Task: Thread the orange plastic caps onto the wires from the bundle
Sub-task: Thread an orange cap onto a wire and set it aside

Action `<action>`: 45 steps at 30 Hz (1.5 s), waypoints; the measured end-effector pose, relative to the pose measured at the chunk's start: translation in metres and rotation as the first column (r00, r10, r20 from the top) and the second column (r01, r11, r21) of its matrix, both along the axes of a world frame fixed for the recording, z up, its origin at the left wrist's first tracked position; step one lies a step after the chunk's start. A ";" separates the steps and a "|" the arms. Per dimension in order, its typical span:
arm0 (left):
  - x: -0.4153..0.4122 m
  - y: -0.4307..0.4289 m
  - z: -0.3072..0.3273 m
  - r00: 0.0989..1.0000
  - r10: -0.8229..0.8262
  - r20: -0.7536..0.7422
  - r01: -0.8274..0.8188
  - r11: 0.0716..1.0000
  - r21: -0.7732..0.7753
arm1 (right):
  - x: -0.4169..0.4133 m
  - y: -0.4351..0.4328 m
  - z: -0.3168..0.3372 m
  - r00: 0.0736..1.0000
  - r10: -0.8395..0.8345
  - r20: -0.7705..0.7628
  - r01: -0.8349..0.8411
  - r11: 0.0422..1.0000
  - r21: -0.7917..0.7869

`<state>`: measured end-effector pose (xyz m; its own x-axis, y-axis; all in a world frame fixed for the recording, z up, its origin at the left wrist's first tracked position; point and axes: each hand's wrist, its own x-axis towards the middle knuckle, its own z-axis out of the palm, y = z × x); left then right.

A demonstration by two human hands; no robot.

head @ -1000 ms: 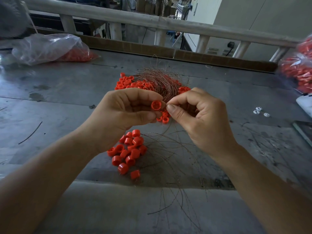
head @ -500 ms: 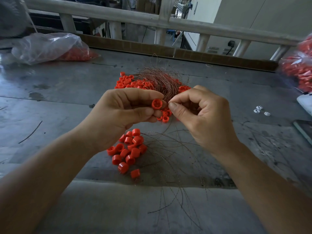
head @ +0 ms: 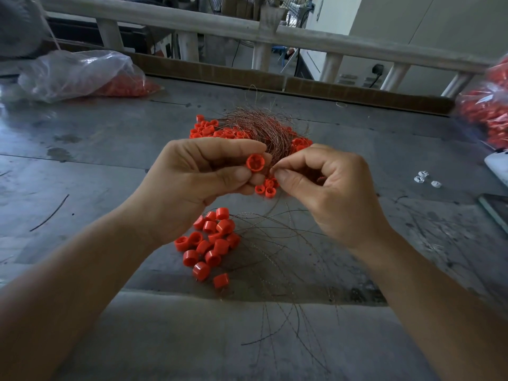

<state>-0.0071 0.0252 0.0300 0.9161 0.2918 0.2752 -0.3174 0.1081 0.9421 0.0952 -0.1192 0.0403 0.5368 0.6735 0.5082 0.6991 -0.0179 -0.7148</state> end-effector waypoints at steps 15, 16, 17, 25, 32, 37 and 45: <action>0.001 -0.002 -0.003 0.994 -0.111 -0.001 0.110 0.987 -0.117 | 0.006 -0.001 0.002 0.998 0.060 -0.026 -0.063 0.988 -0.141; 0.001 -0.002 -0.003 0.994 -0.108 -0.001 0.107 0.987 -0.121 | 0.012 -0.003 0.004 1.000 0.015 -0.019 -0.017 0.991 -0.130; 0.001 -0.002 -0.003 0.995 -0.104 -0.002 0.103 0.987 -0.123 | 0.019 -0.004 0.005 0.999 -0.041 -0.017 0.039 0.992 -0.116; 0.003 -0.001 -0.005 0.997 -0.070 -0.038 0.064 0.988 -0.143 | 0.069 -0.007 -0.018 0.931 -0.344 0.123 0.366 0.881 -0.300; 0.003 0.001 -0.007 0.997 -0.062 -0.040 0.055 0.987 -0.150 | 0.064 0.004 -0.031 0.963 -0.189 0.195 0.254 0.880 -0.402; 0.004 0.001 -0.007 0.996 -0.064 -0.055 0.056 0.989 -0.137 | 0.065 0.010 -0.038 0.955 -0.113 0.274 0.244 0.823 -0.512; 0.004 0.001 -0.008 0.995 -0.066 -0.072 0.059 0.994 -0.088 | 0.069 0.005 -0.032 0.976 -0.161 0.148 0.209 0.880 -0.425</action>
